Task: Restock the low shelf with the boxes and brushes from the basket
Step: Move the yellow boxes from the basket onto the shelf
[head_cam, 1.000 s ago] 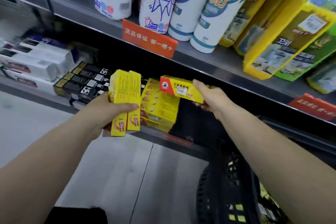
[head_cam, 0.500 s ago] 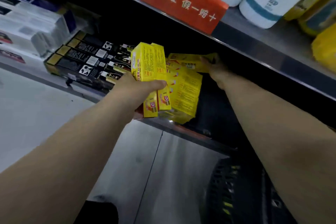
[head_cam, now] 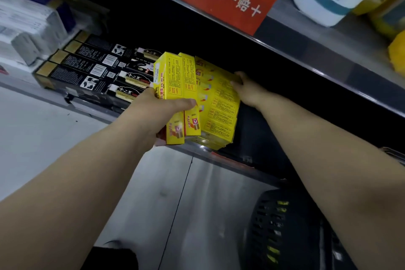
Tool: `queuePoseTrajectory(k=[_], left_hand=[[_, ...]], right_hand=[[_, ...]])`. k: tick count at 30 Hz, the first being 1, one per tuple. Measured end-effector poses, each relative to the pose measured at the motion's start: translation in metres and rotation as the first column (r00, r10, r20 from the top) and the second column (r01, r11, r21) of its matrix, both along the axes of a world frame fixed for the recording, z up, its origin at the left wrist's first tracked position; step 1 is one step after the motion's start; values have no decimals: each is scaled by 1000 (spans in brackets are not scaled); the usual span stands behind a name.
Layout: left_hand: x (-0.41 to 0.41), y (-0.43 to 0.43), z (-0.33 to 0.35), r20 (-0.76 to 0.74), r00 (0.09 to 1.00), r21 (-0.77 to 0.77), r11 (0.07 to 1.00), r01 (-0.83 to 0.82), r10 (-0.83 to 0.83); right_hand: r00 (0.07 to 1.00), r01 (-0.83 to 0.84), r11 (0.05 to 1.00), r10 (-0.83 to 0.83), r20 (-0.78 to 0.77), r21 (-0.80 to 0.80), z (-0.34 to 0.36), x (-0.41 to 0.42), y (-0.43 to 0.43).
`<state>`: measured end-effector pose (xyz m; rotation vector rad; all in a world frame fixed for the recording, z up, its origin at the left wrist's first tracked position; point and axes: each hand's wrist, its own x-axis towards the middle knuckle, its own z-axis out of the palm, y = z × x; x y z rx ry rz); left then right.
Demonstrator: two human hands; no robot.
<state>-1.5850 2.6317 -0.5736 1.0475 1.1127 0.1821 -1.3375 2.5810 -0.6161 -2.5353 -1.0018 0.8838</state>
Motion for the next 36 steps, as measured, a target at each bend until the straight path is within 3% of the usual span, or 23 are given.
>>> queuePoseTrajectory(k=[2, 4, 6, 9, 14, 17, 19, 22, 25, 28, 36], left_hand=[[0, 0, 0, 5, 1000, -27, 1000, -3, 3], [0, 0, 1, 30, 1000, -66, 998, -1, 3], [1, -2, 6, 54, 996, -106, 992, 70, -64], [2, -4, 11, 105, 973, -165, 961, 223, -208], [-2, -7, 19, 136, 927, -202, 906, 371, -349], [-1, -3, 18, 101, 964, -195, 945, 262, -246], [0, 4, 13, 61, 994, -156, 983, 98, -89], [1, 11, 10, 29, 990, -113, 984, -136, 140], [3, 10, 10, 45, 985, -100, 982, -159, 164], [6, 4, 10, 50, 995, -119, 990, -75, 82], [9, 5, 7, 99, 988, -273, 958, -86, 117]], right_hand=[[987, -117, 992, 122, 109, -49, 19, -15, 4], [944, -328, 942, 325, 53, 67, 45, -35, 7], [835, -537, 830, 548, -42, 150, 71, -55, 6], [738, -660, 743, 669, -90, 111, 98, -66, -4], [811, -556, 822, 569, -136, 124, 108, -57, -22], [819, -552, 826, 563, -113, 116, 100, -45, -31], [867, -493, 860, 498, -11, 130, 91, -33, -32], [969, -239, 939, 214, 124, 248, 74, -13, -30], [974, -67, 970, 13, 225, 235, 57, 4, -20], [913, -90, 989, 36, 406, 114, 46, 13, -4], [988, -46, 999, 44, 147, 8, 8, 4, 39]])
